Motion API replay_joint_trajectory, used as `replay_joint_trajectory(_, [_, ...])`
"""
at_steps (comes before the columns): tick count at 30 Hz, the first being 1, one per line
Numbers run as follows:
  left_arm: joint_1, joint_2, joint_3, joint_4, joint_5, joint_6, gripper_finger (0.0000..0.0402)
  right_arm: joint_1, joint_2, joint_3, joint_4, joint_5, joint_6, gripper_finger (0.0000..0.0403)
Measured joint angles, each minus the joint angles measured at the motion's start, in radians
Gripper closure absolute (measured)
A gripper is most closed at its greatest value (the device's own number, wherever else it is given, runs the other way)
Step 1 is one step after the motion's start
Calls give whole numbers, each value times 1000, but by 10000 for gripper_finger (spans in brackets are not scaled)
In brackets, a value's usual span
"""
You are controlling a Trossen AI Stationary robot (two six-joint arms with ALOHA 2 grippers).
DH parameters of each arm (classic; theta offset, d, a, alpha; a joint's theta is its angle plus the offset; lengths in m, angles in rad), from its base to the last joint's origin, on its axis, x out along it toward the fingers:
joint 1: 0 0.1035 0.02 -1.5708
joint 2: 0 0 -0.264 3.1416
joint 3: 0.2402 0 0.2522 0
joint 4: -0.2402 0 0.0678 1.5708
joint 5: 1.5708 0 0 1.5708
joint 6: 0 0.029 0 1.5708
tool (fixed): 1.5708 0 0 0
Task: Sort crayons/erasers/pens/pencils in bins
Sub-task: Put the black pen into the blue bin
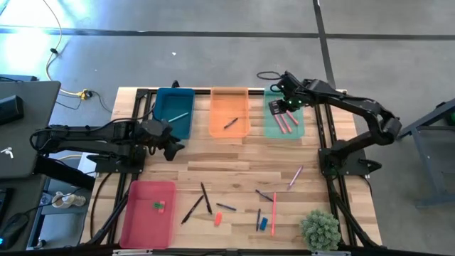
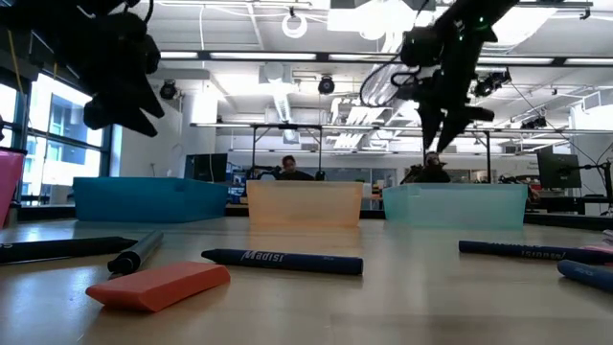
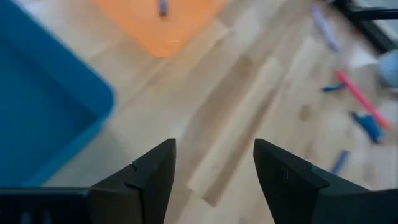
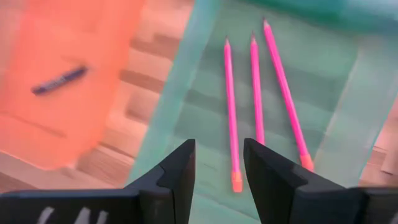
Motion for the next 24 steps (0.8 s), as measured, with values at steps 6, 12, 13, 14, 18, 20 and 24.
replay_joint_trajectory(6, [0,0,3,131,124,-18,200,68,-48,8,-1,38,92,274])
replay_joint_trajectory(12, [-4,11,95,146,196,-53,204,131,-50,8,-4,43,119,274])
replay_joint_trajectory(13, [-9,14,116,146,196,-55,205,140,-50,8,-4,52,119,274])
replay_joint_trajectory(14, [-15,18,140,146,193,-56,205,148,-50,8,-4,63,119,274])
replay_joint_trajectory(18, [-41,61,239,146,156,-93,205,171,-50,8,-4,107,101,274])
replay_joint_trajectory(20, [-57,91,291,144,137,-105,205,177,-50,8,-5,114,76,274])
replay_joint_trajectory(24, [-95,167,384,145,113,-132,205,177,-50,8,-16,115,16,274])
